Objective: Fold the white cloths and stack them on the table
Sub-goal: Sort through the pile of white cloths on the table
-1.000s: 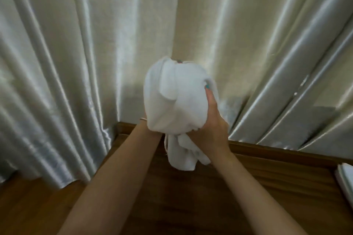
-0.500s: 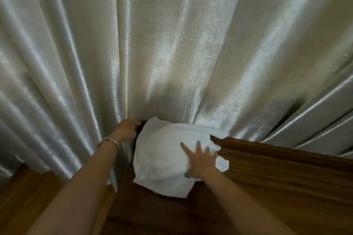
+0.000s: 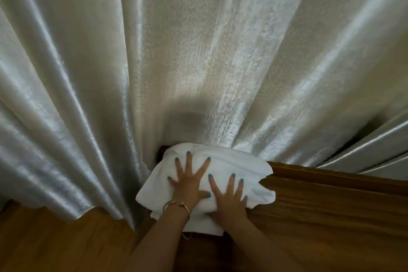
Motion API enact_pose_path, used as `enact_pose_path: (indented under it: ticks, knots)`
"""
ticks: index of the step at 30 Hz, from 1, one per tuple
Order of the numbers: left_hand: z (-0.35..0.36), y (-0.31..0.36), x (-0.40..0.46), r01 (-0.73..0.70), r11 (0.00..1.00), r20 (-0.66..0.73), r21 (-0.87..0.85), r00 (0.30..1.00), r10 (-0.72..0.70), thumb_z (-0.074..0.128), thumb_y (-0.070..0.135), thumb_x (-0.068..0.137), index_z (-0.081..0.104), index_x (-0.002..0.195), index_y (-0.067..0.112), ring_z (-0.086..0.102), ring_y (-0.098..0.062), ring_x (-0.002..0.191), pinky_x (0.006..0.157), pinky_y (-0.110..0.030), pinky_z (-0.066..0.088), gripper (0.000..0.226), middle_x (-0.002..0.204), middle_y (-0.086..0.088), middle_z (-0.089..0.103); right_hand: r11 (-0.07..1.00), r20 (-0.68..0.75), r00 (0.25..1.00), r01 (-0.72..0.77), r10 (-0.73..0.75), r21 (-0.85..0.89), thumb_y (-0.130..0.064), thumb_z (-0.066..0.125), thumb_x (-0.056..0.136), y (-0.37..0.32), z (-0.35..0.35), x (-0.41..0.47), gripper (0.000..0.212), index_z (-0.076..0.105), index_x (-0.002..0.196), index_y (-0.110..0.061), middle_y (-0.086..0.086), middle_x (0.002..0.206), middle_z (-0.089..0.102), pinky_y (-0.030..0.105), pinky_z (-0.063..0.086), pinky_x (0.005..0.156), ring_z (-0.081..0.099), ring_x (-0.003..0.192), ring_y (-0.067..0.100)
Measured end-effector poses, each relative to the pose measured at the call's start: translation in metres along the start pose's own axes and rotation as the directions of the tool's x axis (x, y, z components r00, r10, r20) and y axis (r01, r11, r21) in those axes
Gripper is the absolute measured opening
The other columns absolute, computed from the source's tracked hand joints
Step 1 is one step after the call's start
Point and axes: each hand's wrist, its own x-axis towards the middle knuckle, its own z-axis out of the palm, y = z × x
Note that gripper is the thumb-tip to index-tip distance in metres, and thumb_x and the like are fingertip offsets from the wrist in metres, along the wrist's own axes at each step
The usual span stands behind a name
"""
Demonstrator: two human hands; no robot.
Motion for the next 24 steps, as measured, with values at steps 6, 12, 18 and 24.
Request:
enact_pose_path:
  ticks: [6,12,18,24]
  knots:
    - [-0.007,-0.004,0.008,-0.050,0.999,0.108,-0.005,0.993,0.050,0.064,0.062,0.072,-0.022,0.129,0.063,-0.027,-0.040,0.139,0.104,-0.070,0.016,0.103,0.151,0.004,-0.036,0.994,0.438,0.898,-0.002,-0.045,0.107,-0.078,0.061,0.064,0.011,-0.058,0.000,0.108,-0.021,0.134,-0.065,0.008,0.157,-0.028,0.071,0.002,0.107,-0.021,0.143,0.042]
    - [-0.041,-0.058,-0.004,-0.211,0.943,0.012,-0.256,0.975,0.222,0.055,0.026,0.093,0.024,0.145,0.039,0.001,-0.021,0.147,0.116,-0.029,0.008,0.061,0.160,0.002,0.002,0.958,0.203,0.963,-0.214,0.174,0.193,-0.054,0.058,0.080,0.007,-0.111,-0.007,0.050,0.056,0.125,-0.031,0.002,0.141,0.046,0.062,-0.007,0.111,0.019,0.141,0.037]
    - [-0.056,-0.077,-0.018,0.006,0.889,-0.254,-0.458,0.958,-0.137,0.048,0.022,0.096,0.050,0.129,0.016,0.051,-0.024,0.118,0.101,-0.035,0.040,0.033,0.132,-0.007,0.052,0.966,-0.121,0.973,0.212,-0.196,0.145,-0.029,0.061,0.083,-0.051,-0.123,0.008,0.038,0.062,0.120,-0.021,0.003,0.121,0.064,0.035,0.040,0.100,0.056,0.115,0.026]
    - [-0.047,-0.081,-0.013,0.082,0.919,-0.324,-0.386,0.921,-0.219,0.048,0.027,0.096,0.054,0.121,0.012,0.057,-0.028,0.110,0.096,-0.041,0.047,0.030,0.122,-0.010,0.060,0.949,0.136,0.966,0.181,-0.221,0.260,-0.037,0.058,0.088,-0.085,-0.089,0.008,0.068,0.029,0.148,-0.023,0.003,0.154,0.032,0.039,0.022,0.116,0.028,0.142,0.023]
